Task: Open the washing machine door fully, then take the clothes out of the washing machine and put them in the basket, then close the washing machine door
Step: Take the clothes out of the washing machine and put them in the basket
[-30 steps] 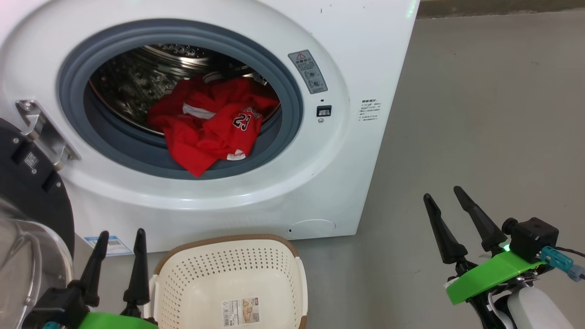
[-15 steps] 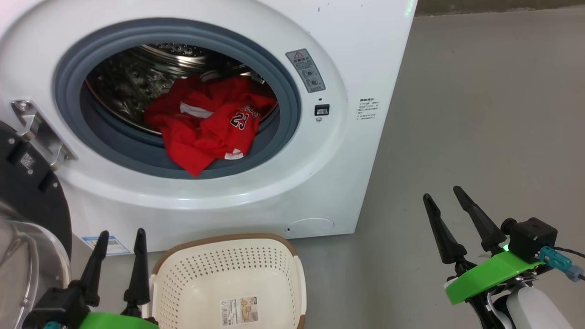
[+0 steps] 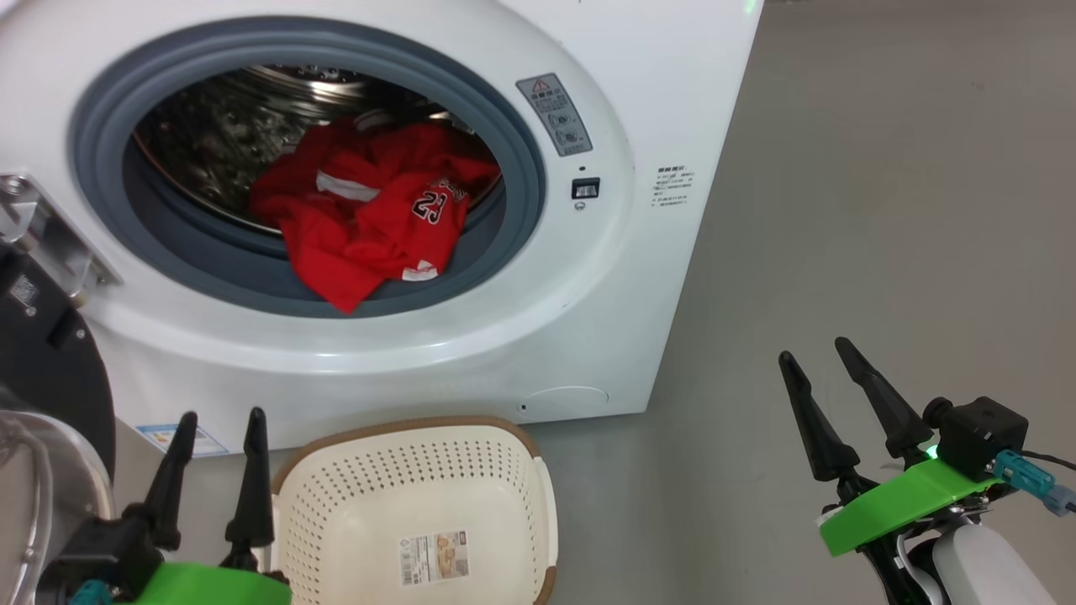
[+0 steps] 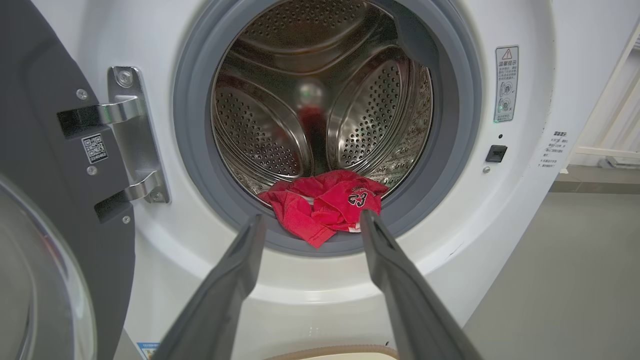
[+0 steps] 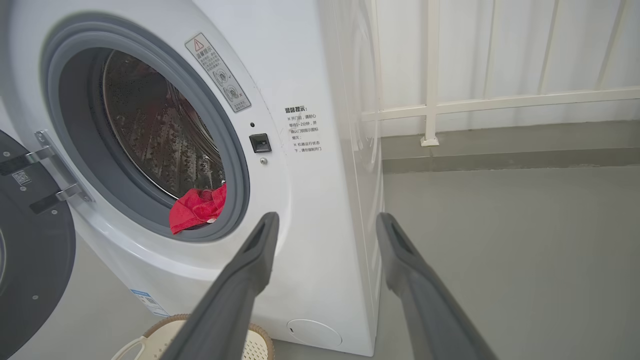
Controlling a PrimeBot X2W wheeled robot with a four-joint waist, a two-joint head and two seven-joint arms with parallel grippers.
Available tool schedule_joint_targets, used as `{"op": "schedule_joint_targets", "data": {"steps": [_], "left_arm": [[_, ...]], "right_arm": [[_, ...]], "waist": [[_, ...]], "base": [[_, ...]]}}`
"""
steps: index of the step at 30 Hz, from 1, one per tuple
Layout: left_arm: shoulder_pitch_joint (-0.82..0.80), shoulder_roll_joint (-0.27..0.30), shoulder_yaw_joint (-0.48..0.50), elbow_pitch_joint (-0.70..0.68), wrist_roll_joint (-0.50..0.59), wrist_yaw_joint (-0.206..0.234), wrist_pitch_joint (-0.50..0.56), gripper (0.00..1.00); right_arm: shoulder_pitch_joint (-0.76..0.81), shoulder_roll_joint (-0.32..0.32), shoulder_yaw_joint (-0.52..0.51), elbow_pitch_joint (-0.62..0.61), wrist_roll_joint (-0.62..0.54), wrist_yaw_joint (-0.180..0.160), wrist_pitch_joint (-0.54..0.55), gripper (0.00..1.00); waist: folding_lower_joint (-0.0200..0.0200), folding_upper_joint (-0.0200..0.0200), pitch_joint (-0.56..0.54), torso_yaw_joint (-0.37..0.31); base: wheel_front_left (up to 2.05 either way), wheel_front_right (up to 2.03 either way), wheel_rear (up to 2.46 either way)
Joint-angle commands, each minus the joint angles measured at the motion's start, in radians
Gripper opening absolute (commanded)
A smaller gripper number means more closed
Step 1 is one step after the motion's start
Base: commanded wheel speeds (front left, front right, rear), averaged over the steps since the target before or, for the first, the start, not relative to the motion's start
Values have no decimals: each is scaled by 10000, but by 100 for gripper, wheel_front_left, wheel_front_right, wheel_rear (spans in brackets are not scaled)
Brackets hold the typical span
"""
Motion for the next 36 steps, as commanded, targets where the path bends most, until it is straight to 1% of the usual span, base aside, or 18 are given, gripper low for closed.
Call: {"op": "schedule_joint_targets", "data": {"steps": [1,7,16,23,31,36], "left_arm": [[-482,219,367,-250,116,-113,-124,100],[-846,249,341,-187,118,-80,-122,100],[-1612,321,265,-55,248,131,7,100],[-2283,350,194,182,241,196,139,100],[-3604,336,162,672,-24,152,562,100],[-4727,394,205,1340,-271,77,907,100]], "right_arm": [[-280,-38,134,-291,-71,16,-120,100],[-378,-4,98,-365,-104,16,-120,100],[-562,154,18,-464,-156,16,-120,100],[-717,270,-82,-554,-179,16,-120,100],[-959,363,-174,-723,-244,16,-120,100],[-1187,455,-249,-838,-272,16,-120,100]], "waist": [[-1,0,110,-54],[-1,0,439,-177],[-1,0,1020,-396],[-1,0,1505,-607],[-1,0,2209,-791],[-1,0,2705,-898]], "base": [[0,0,0],[0,0,0],[0,0,0],[0,0,0],[0,0,0],[0,0,0]]}}
